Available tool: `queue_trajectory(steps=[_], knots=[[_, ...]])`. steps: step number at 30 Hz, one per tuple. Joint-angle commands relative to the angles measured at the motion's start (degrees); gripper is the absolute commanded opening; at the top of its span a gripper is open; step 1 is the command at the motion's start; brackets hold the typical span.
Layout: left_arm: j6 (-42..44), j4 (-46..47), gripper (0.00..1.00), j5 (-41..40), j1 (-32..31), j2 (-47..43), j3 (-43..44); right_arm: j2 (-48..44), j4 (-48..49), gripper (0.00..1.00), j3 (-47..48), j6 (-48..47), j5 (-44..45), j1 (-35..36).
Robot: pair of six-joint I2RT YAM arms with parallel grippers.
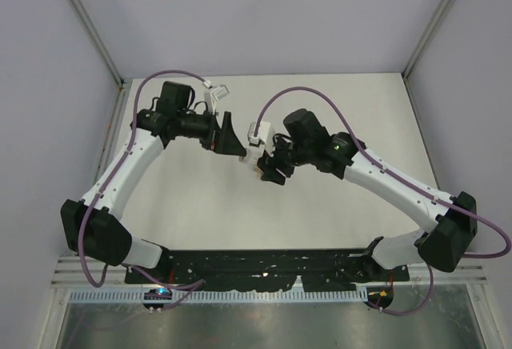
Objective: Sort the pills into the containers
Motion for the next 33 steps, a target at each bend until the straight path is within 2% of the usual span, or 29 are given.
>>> queue_trajectory(steps=[1,8,19,33], knots=[[-5.3,-1.7,0.86,1.9,0.1,2.6,2.9,-1.2,5.3,0.06,1.0,2.3,9.7,1.0],[-5.3,-1.6,0.77,3.9,0.1,4.8,4.1,-0.7,5.5,0.06,1.2,2.7,11.4,1.2],[-7.2,1.1,0.71,5.9,0.0,5.8,4.8,1.0,4.6,0.06,2.0,2.6,11.4,1.7],[-7.3,1.8,0.61,3.4,-2.1,7.0,5.4,2.1,4.1,0.06,2.4,2.6,10.7,1.8]])
